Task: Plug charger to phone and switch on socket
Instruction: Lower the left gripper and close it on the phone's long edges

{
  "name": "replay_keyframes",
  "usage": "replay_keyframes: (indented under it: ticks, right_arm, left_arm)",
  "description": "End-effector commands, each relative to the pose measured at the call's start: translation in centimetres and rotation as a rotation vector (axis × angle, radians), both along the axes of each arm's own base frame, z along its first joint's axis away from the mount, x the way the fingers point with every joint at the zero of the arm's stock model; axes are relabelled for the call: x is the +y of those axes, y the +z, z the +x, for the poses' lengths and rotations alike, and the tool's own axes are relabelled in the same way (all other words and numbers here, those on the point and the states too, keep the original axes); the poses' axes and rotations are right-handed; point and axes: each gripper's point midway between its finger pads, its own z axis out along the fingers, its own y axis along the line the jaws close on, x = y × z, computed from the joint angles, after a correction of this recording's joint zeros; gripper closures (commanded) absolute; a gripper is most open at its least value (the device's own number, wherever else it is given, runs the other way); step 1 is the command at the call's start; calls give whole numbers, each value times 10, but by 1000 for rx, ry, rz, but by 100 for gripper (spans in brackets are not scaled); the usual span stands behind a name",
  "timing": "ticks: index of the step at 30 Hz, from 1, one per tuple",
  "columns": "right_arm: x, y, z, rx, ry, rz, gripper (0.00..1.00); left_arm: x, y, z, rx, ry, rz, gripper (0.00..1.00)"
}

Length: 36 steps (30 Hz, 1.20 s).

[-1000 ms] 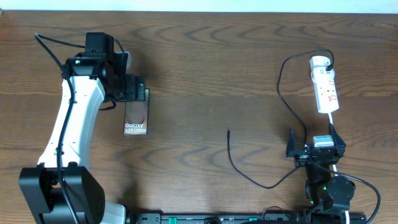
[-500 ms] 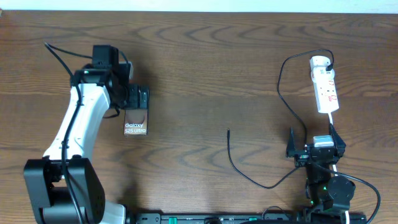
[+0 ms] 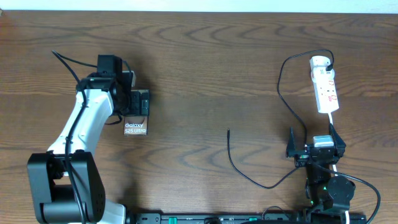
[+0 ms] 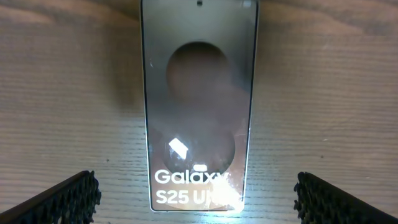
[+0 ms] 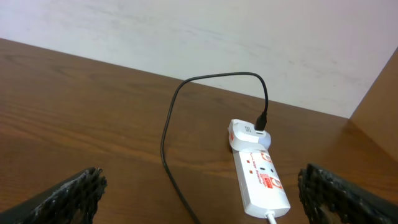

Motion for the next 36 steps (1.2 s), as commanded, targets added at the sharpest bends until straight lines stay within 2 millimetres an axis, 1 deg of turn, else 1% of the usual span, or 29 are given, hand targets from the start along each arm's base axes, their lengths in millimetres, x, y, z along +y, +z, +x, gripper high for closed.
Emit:
replay_keyframes:
  ticks: [1, 5, 11, 14, 20, 23, 29, 36]
  right_arm:
    - [1, 0, 0, -1, 2, 7, 1]
    - [1, 0, 0, -1, 2, 7, 1]
    - [1, 0, 0, 0, 2, 7, 1]
    - [1, 0, 0, 0, 2, 7, 1]
    - [1, 0, 0, 0, 2, 7, 1]
    - [1, 0, 0, 0, 2, 7, 1]
    - [1, 0, 0, -1, 2, 7, 1]
    - [1, 0, 0, 0, 2, 7, 1]
  left_arm:
    - [3, -8, -3, 17, 2, 10, 1]
    - [12, -16, -2, 33, 38, 58, 1]
    - [11, -32, -1, 68, 35, 56, 1]
    - [8, -37, 1, 69, 31, 37, 1]
    - [5, -36, 6, 47, 24, 28, 1]
    - [-3, -35, 10, 30, -20, 12, 1]
    - [-11, -40, 15, 21, -43, 14, 1]
    - [-11, -42, 13, 29, -42, 19, 1]
